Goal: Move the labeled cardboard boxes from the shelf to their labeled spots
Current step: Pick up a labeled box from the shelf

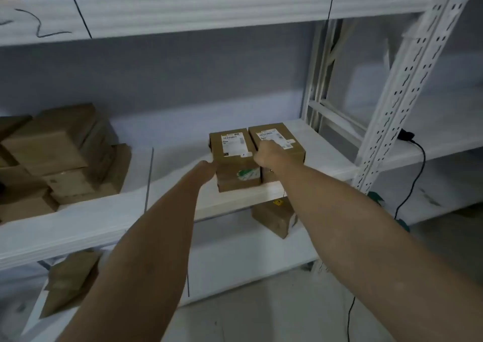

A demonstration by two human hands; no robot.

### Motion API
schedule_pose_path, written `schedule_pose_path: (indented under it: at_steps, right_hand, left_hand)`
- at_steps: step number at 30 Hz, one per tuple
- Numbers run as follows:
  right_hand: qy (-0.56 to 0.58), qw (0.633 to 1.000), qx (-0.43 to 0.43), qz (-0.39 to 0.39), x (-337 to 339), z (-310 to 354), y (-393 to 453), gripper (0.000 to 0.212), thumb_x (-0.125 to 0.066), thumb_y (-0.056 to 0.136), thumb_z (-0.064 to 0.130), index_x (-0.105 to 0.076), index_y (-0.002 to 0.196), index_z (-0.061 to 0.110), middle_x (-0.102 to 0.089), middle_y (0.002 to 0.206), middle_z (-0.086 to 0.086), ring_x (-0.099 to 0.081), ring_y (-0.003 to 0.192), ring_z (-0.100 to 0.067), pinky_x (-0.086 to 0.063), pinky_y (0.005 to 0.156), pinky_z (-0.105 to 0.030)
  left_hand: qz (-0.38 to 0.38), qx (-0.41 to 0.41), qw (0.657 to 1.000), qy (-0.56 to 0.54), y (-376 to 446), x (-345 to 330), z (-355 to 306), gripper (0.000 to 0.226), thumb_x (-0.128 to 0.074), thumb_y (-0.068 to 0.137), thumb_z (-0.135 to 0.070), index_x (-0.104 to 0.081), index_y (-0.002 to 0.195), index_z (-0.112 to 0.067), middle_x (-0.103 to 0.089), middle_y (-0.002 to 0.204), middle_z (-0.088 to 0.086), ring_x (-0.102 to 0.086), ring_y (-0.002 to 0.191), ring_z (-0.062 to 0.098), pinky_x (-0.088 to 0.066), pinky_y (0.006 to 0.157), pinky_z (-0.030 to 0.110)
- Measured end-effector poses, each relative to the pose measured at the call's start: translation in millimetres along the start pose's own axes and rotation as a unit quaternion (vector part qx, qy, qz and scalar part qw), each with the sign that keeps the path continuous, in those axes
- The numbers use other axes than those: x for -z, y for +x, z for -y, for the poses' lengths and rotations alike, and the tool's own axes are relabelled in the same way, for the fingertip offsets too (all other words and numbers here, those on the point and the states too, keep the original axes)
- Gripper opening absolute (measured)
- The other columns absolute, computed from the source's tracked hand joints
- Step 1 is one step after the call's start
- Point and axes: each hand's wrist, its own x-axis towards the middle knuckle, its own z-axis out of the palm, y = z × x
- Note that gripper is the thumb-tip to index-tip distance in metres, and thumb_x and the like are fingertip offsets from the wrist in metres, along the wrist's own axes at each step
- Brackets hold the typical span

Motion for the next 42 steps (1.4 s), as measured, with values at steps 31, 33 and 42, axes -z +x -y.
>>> schedule_pose_path:
  at_steps: [31,33,42]
  right_hand:
    - [0.497,0.865,0.022,0.064,-25,29,68,0.041,-0.055,0.09,0.028,-0.05,0.131,0.027,-0.05,0.135,0.001,-0.054,0.116,-0.018,-0.053,0.083,-0.03]
    - [0.502,0.859,0.039,0.086,-30,27,62,0.045,-0.052,0.092,0.028,-0.045,0.136,0.026,-0.05,0.14,-0.001,-0.052,0.123,-0.019,-0.049,0.099,-0.038]
    - [0.492,0.865,0.085,0.048,-35,20,36,0.045,-0.039,0.098,0.015,-0.035,0.142,0.023,-0.049,0.13,0.01,-0.046,0.121,-0.007,-0.037,0.105,-0.025]
  left_hand:
    - [-0.071,-0.044,0.905,-0.417,66,17,22,0.057,-0.055,0.09,-0.038,-0.045,0.137,-0.009,-0.06,0.125,0.012,-0.057,0.101,0.024,-0.048,0.091,0.039]
    - [-0.086,-0.088,0.908,-0.401,61,25,23,0.054,-0.056,0.091,-0.033,-0.044,0.139,-0.01,-0.058,0.131,0.013,-0.056,0.103,0.022,-0.047,0.091,0.033]
    - [-0.022,-0.182,0.906,-0.381,48,35,42,0.075,-0.064,0.082,-0.031,-0.03,0.148,-0.025,-0.054,0.14,0.005,-0.052,0.128,0.025,-0.041,0.109,0.045]
